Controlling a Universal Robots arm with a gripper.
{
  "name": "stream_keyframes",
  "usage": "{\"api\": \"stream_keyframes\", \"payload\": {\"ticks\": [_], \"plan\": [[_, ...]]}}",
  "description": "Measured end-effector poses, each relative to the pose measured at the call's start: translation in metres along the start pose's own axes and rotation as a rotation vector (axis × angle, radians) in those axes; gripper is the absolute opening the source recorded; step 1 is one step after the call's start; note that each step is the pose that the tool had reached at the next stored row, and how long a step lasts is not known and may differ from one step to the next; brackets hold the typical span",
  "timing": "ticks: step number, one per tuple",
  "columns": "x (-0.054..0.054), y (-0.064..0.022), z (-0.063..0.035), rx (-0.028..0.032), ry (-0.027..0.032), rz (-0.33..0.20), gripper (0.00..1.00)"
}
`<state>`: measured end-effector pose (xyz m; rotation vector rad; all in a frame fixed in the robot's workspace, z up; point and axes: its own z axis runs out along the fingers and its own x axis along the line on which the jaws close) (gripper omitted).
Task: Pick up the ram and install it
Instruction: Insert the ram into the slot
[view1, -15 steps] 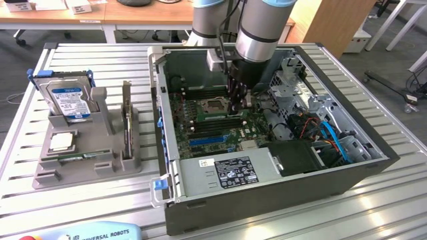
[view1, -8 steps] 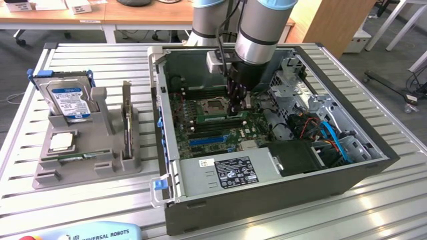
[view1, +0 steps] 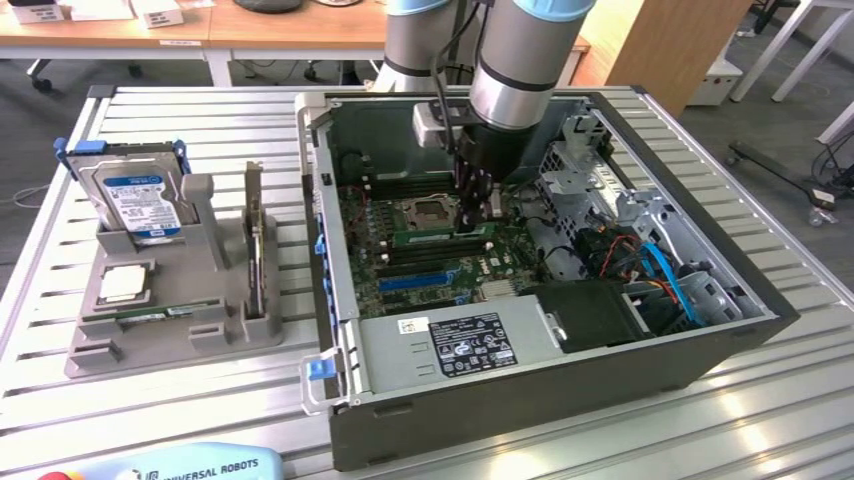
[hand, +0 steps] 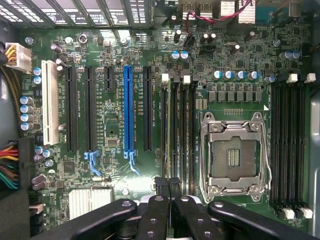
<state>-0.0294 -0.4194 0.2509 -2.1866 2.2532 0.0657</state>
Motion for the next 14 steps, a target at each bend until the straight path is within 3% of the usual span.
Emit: {"api": "stream_keyframes", "payload": {"ticks": [14], "plan": [[0.0, 0.0008, 0.0019, -0.0003, 0.0005, -0.006, 0.11]]}}
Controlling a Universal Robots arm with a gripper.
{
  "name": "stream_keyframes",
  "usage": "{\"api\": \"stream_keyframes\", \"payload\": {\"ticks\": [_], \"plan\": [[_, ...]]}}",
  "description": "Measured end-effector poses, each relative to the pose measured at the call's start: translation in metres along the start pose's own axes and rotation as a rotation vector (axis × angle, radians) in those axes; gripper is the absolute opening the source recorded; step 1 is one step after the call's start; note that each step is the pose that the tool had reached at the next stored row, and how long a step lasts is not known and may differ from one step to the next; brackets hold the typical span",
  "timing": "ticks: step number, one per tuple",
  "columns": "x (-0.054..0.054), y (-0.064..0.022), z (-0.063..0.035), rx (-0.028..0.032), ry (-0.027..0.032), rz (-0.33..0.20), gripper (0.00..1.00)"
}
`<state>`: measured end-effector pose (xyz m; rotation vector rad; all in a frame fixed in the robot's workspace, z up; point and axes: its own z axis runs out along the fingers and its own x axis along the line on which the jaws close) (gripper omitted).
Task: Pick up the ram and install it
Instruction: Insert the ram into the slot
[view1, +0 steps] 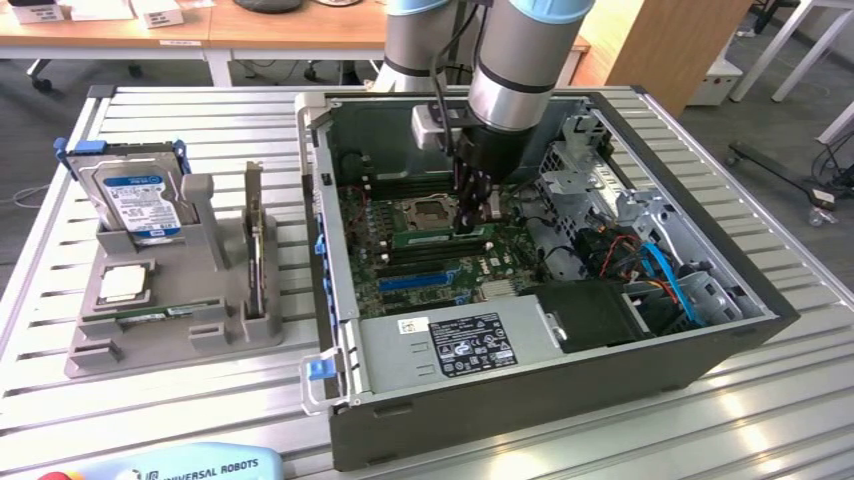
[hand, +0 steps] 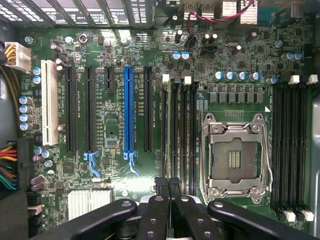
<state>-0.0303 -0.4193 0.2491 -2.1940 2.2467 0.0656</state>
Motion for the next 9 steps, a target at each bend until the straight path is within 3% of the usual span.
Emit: {"api": "stream_keyframes", "payload": {"ticks": [9], "plan": [[0.0, 0.0, 0.0013, 0.0002, -0.0004, 0.0, 0.11]]}}
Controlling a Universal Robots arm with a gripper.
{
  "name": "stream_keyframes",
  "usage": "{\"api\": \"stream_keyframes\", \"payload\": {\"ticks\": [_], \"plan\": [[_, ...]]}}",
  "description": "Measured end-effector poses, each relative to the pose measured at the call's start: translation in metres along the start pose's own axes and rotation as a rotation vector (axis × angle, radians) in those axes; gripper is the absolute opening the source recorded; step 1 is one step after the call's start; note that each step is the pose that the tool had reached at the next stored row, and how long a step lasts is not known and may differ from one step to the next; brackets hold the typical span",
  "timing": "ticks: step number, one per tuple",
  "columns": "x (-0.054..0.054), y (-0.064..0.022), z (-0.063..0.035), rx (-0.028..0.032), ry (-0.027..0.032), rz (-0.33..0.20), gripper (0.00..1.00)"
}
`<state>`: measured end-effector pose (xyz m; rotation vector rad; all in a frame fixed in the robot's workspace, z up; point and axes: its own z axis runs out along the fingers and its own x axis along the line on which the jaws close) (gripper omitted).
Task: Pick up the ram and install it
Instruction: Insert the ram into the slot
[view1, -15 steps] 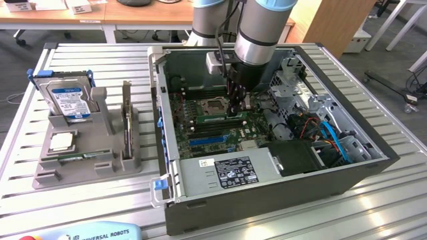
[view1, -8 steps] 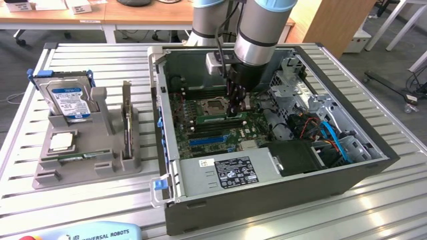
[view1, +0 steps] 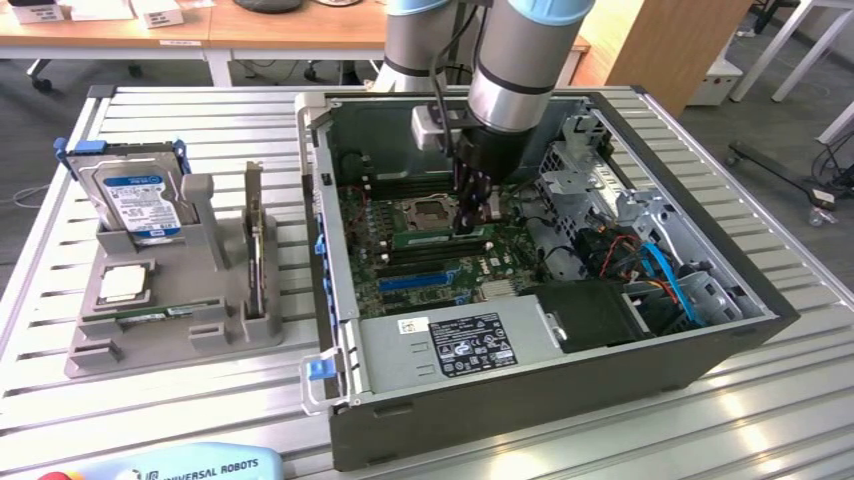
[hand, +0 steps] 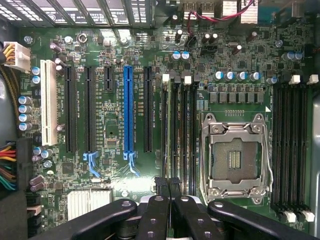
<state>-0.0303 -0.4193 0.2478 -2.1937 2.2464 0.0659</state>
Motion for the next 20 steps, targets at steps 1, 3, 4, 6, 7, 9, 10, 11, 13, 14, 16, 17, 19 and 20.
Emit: {"api": "stream_keyframes", "payload": {"ticks": [1, 3, 4, 6, 7, 9, 10, 11, 13, 14, 16, 17, 19, 20], "plan": [[0.0, 0.0, 0.0005, 0.0, -0.0001, 0.0, 0.11], [0.0, 0.0, 0.0018, 0.0, 0.0, 0.0, 0.11], [0.0001, -0.0001, 0.0025, -0.0001, 0.0, 0.0, 0.11], [0.0001, -0.0001, 0.0039, 0.0, 0.0001, 0.0, 0.11], [0.0001, -0.0001, 0.004, -0.0001, 0.0003, 0.0, 0.11], [0.0001, -0.0001, 0.004, -0.0001, 0.0003, 0.0, 0.11], [0.0001, -0.0001, 0.004, -0.0001, 0.0003, 0.0, 0.11], [0.0001, -0.0001, 0.0042, -0.0001, 0.0001, 0.0, 0.11], [0.0, -0.0002, 0.0052, 0.0001, -0.0003, 0.0, 0.11], [0.0001, -0.0001, 0.0054, -0.0001, 0.0002, 0.0, 0.11], [0.0001, -0.0002, 0.0061, 0.0, -0.0001, 0.0, 0.11], [0.0001, -0.0002, 0.0067, 0.0, 0.0, 0.0, 0.11], [0.0002, -0.0002, 0.0082, 0.0, 0.0001, 0.0, 0.11], [0.0003, -0.0002, 0.0085, -0.0001, 0.0003, 0.0, 0.11]]}}
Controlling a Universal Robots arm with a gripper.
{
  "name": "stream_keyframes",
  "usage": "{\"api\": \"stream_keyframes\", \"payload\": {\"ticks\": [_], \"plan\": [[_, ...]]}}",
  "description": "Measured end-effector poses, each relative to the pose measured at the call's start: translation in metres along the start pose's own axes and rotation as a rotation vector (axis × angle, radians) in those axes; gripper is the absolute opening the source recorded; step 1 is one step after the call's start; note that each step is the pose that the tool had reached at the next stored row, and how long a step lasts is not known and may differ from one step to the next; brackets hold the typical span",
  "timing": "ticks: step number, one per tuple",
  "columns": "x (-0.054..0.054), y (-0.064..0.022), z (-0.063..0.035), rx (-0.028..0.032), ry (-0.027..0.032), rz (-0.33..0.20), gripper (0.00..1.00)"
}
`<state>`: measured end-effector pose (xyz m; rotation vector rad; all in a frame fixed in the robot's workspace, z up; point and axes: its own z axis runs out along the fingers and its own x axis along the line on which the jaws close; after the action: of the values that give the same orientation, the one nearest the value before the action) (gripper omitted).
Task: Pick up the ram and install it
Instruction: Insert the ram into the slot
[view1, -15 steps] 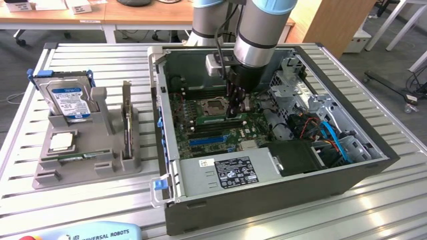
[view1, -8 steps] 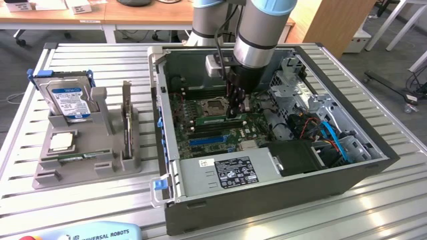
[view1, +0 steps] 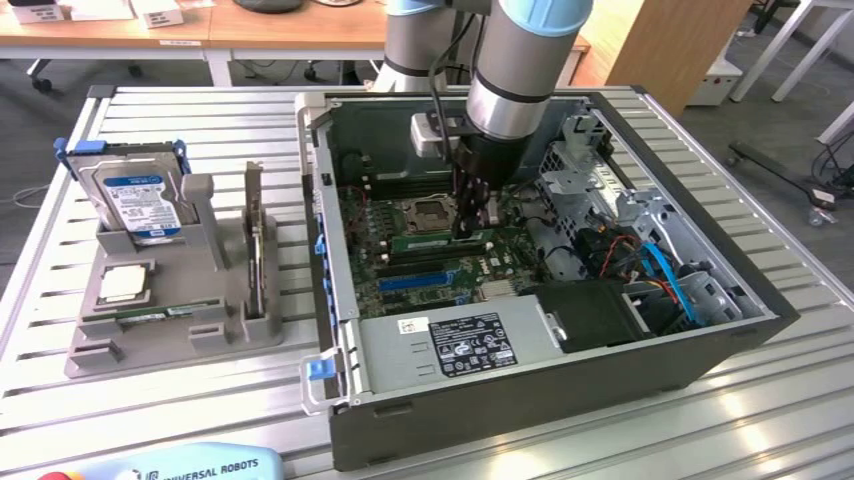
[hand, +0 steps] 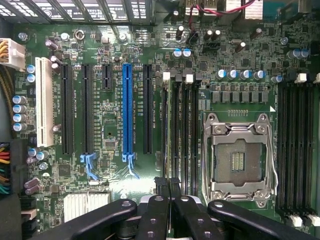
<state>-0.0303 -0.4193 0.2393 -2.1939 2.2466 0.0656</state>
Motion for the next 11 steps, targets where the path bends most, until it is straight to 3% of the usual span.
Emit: {"api": "stream_keyframes", "payload": {"ticks": [11], "plan": [[-0.0003, 0.0003, 0.0011, 0.0, -0.0001, 0.0, 0.11]]}}
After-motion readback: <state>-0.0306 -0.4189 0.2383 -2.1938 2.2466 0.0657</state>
